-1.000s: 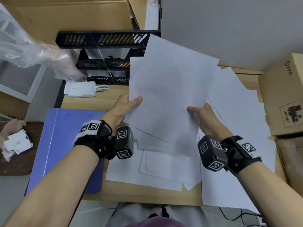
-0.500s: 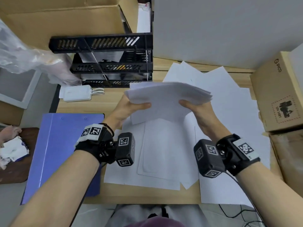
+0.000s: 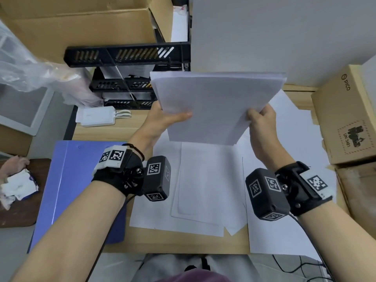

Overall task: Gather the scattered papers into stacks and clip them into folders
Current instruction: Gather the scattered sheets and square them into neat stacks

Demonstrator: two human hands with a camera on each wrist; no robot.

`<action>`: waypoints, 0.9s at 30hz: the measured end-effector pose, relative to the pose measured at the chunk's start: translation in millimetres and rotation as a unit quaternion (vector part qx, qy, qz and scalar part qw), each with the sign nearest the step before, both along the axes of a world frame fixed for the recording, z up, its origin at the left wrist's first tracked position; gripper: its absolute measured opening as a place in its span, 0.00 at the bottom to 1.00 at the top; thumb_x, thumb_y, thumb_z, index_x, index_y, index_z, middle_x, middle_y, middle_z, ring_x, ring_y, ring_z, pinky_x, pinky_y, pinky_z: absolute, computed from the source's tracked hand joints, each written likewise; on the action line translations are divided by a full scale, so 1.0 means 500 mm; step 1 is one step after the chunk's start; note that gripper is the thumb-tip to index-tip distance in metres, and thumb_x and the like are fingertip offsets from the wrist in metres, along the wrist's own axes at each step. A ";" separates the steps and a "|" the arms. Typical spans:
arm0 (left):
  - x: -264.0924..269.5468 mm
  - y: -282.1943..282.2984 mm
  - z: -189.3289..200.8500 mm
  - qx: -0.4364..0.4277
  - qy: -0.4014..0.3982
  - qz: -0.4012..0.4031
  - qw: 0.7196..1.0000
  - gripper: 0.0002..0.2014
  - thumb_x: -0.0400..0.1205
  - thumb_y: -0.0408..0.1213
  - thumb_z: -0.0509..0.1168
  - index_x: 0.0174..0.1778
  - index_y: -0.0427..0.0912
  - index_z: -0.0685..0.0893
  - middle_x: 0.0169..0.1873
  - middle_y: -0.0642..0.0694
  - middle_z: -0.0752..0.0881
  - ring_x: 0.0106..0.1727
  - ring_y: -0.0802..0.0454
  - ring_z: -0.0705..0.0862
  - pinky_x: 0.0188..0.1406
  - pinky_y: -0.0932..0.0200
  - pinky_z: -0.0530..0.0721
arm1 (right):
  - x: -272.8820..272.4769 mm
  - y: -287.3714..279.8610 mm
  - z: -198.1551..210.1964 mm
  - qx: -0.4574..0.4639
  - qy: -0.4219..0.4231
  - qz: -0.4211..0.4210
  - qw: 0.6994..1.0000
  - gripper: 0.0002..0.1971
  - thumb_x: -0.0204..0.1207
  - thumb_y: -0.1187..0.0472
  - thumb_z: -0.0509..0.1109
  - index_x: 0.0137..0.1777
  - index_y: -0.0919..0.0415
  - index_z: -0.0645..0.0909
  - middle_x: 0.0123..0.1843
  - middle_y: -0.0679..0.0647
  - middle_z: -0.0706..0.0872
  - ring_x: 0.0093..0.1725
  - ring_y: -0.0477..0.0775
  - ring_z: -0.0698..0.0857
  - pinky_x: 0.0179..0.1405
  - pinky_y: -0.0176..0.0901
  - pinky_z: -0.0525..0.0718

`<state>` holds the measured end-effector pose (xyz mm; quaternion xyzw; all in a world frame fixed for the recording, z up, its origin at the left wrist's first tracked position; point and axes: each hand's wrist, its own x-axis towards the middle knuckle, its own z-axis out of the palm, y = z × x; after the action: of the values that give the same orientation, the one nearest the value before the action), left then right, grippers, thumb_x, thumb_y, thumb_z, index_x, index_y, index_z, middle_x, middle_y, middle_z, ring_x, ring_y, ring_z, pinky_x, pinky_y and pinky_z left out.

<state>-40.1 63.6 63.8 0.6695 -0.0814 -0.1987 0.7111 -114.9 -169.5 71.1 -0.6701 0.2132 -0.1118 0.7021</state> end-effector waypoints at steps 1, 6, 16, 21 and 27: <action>-0.001 0.007 -0.005 -0.005 0.005 -0.009 1.000 0.23 0.72 0.23 0.76 0.61 0.43 0.84 0.59 0.41 0.88 0.62 0.47 0.86 0.63 0.54 0.84 | -0.004 -0.010 -0.008 -0.015 0.016 0.019 1.000 0.14 0.65 0.74 0.55 0.48 0.69 0.76 0.43 0.54 0.78 0.44 0.50 0.76 0.43 0.40 0.74; -0.024 0.033 -0.048 0.076 0.037 -0.061 0.995 0.22 0.74 0.29 0.76 0.65 0.35 0.83 0.57 0.43 0.88 0.58 0.51 0.86 0.60 0.57 0.82 | -0.020 -0.046 -0.050 -0.060 0.102 0.178 0.977 0.16 0.66 0.70 0.60 0.52 0.61 0.81 0.50 0.54 0.83 0.52 0.53 0.78 0.53 0.50 0.74; -0.020 0.009 -0.076 0.101 0.066 -0.079 0.990 0.21 0.78 0.39 0.74 0.66 0.56 0.79 0.62 0.54 0.87 0.66 0.58 0.83 0.70 0.53 0.79 | -0.017 -0.063 -0.073 -0.030 0.197 0.179 0.964 0.18 0.84 0.67 0.59 0.70 0.52 0.77 0.64 0.41 0.83 0.65 0.42 0.79 0.58 0.34 0.70; -0.009 -0.020 -0.082 0.093 0.072 -0.007 0.993 0.13 0.80 0.42 0.72 0.60 0.52 0.84 0.56 0.56 0.89 0.59 0.59 0.87 0.67 0.52 0.82 | -0.014 -0.052 -0.078 -0.069 0.173 0.142 0.972 0.11 0.85 0.60 0.61 0.63 0.55 0.82 0.61 0.47 0.87 0.59 0.44 0.84 0.58 0.37 0.78; 0.011 -0.037 -0.111 0.116 0.108 -0.049 0.986 0.15 0.84 0.42 0.67 0.67 0.47 0.81 0.61 0.50 0.88 0.59 0.53 0.87 0.54 0.61 0.85 | -0.047 -0.093 -0.115 -0.074 0.236 0.134 0.960 0.11 0.81 0.63 0.63 0.60 0.61 0.82 0.52 0.58 0.89 0.47 0.57 0.88 0.50 0.52 0.85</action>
<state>-34.4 45.2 8.3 0.7169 -0.0130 -0.3128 0.6230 -138.4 -216.1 13.7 -0.7499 0.2718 0.1289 0.5892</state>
